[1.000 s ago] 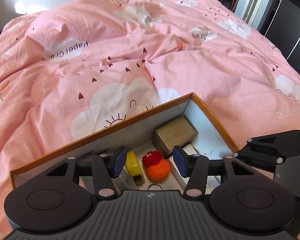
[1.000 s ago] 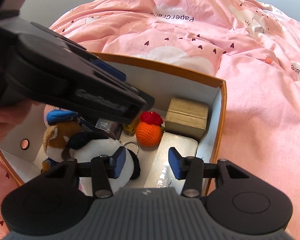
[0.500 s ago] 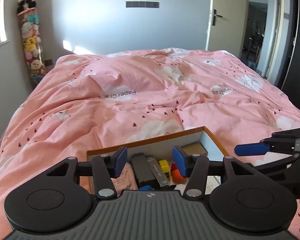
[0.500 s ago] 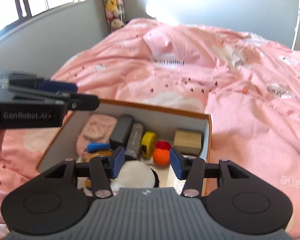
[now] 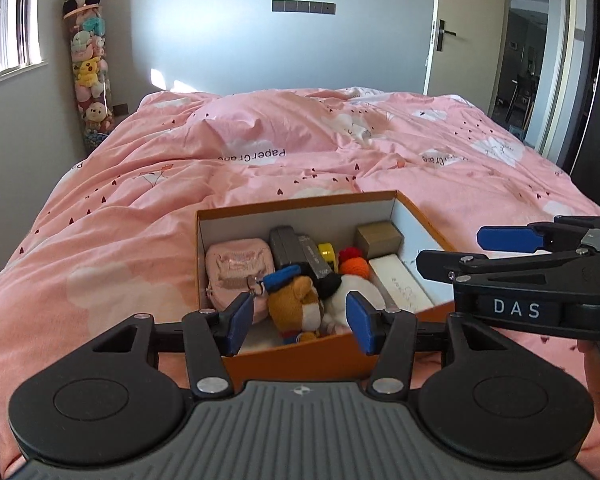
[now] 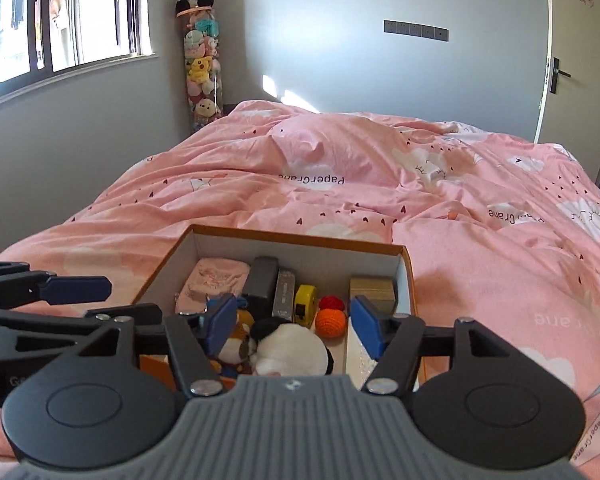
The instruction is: Organize objects
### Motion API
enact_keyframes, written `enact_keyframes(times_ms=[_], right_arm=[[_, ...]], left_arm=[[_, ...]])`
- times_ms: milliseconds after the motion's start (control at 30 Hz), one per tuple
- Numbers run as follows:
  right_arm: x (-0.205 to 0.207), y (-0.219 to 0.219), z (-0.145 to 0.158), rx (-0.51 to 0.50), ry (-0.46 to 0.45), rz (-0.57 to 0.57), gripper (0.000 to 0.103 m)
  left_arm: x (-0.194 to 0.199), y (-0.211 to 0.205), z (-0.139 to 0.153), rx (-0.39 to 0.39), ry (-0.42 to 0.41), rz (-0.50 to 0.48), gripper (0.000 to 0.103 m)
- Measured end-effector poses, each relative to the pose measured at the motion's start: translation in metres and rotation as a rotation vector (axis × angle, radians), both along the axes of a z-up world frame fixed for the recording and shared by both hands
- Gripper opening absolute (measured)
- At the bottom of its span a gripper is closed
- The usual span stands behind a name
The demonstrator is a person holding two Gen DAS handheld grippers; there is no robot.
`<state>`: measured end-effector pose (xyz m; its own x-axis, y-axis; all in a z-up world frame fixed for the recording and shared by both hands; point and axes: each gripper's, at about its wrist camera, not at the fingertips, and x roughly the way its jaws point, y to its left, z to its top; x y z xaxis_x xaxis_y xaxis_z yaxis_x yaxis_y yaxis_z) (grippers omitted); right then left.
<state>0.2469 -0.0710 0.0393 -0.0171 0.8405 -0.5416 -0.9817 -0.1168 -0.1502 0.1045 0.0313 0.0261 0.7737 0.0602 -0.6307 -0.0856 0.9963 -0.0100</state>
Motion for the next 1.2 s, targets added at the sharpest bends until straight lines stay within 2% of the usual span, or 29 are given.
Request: enact_keyframes(times_ms=[100, 167, 367, 667, 800, 1200], right_arm=[[0.003, -0.015, -0.012, -0.013, 0.008, -0.034, 0.067], [0.006, -0.026, -0.017, -0.015, 0.024, -0.065, 0.075], [0.014, -0.045, -0.031, -0.037, 0.020, -0.144, 0.079], [0.016, -0.047, -0.051, -0.163, 0.011, -0.138, 0.083], [0.016, -0.049, -0.053, -0.171, 0.018, -0.137, 0.085], [0.018, -0.053, -0.057, -0.187, 0.045, -0.137, 0.086]], left_arm=[[-0.017, -0.004, -0.009, 0.032, 0.017, 0.012, 0.062], [-0.025, -0.005, -0.015, 0.043, 0.032, 0.017, 0.064], [-0.032, -0.010, -0.033, 0.004, 0.089, 0.013, 0.067], [-0.041, -0.017, -0.048, -0.053, 0.149, -0.013, 0.068], [-0.042, -0.018, -0.051, -0.071, 0.174, -0.006, 0.073], [-0.040, -0.021, -0.053, -0.057, 0.210, 0.012, 0.074]])
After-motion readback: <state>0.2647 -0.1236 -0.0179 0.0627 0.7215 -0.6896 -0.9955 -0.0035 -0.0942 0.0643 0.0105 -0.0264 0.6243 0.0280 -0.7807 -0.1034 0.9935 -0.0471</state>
